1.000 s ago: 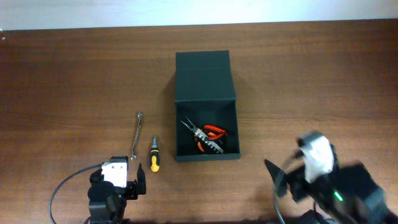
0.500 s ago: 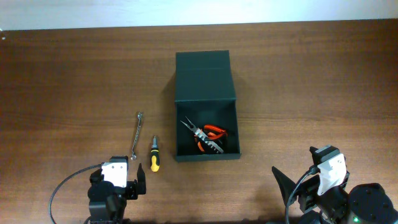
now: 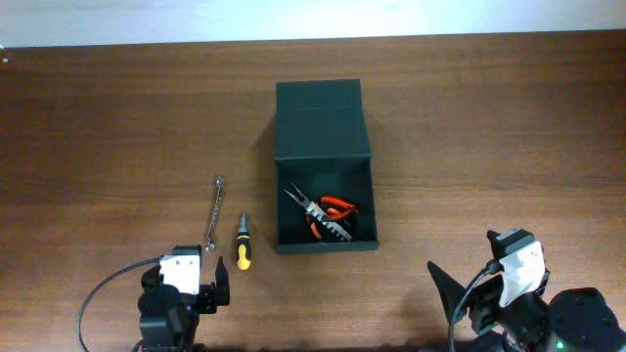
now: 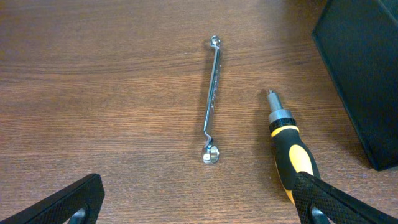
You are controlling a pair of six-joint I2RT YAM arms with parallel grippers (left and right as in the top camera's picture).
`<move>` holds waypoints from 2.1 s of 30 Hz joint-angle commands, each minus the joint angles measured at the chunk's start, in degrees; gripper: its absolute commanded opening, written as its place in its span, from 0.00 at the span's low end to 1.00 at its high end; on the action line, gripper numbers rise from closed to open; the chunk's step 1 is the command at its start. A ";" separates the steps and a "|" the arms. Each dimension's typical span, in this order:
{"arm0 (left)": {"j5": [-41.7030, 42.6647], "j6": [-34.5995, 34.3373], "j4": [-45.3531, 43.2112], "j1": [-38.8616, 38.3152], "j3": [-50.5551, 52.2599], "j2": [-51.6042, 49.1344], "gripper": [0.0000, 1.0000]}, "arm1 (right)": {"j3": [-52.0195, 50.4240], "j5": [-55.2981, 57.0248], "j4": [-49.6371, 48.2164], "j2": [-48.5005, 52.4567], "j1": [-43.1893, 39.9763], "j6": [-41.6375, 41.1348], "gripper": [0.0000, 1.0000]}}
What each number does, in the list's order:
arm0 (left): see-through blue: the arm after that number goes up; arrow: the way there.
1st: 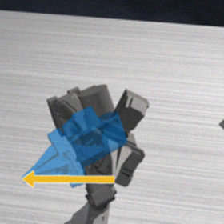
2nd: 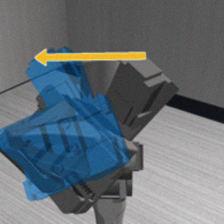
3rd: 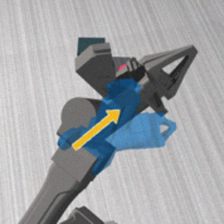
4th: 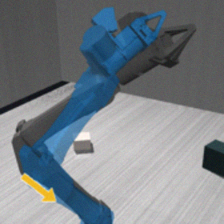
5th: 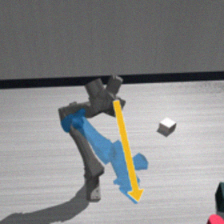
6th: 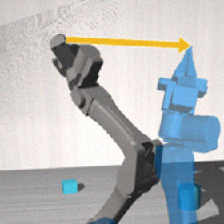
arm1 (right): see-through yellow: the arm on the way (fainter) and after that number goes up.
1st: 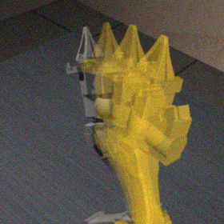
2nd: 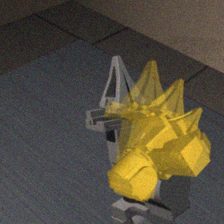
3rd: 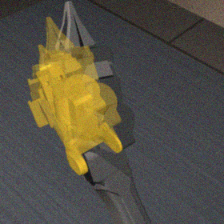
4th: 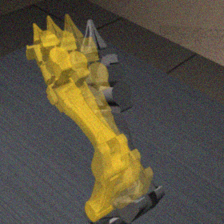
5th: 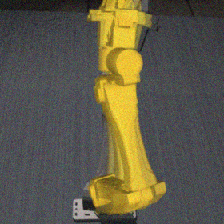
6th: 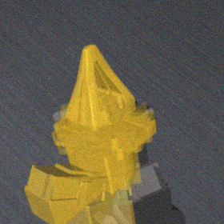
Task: Pack container
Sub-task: 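Move left gripper to silver wrench and grasp it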
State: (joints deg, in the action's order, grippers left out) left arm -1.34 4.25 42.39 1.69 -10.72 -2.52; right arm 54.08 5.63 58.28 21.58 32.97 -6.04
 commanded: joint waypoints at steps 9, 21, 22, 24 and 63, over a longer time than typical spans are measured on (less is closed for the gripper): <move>9.64 -0.55 -0.17 0.33 -20.76 -17.07 0.99 | -0.52 1.09 -0.22 0.04 -0.37 -0.46 0.99; 18.25 -7.23 0.24 0.17 -47.23 -47.25 0.99 | -0.52 1.09 -0.20 0.04 -0.37 -0.46 0.99; 18.91 -7.85 0.24 0.17 -48.65 -49.94 0.99 | -0.52 1.09 -0.22 0.04 -0.37 -0.46 0.99; 20.44 -7.91 0.26 0.17 -51.04 -55.01 0.99 | -0.52 1.09 -0.20 0.04 -0.37 -0.46 0.99; 8.44 -5.11 13.42 0.17 -55.95 -101.85 0.99 | -0.52 1.09 -0.22 0.04 -0.37 -0.46 0.99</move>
State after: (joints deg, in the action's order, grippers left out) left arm 9.06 -1.32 55.53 1.69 -65.80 -103.07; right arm 53.76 6.20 58.26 21.58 32.97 -6.00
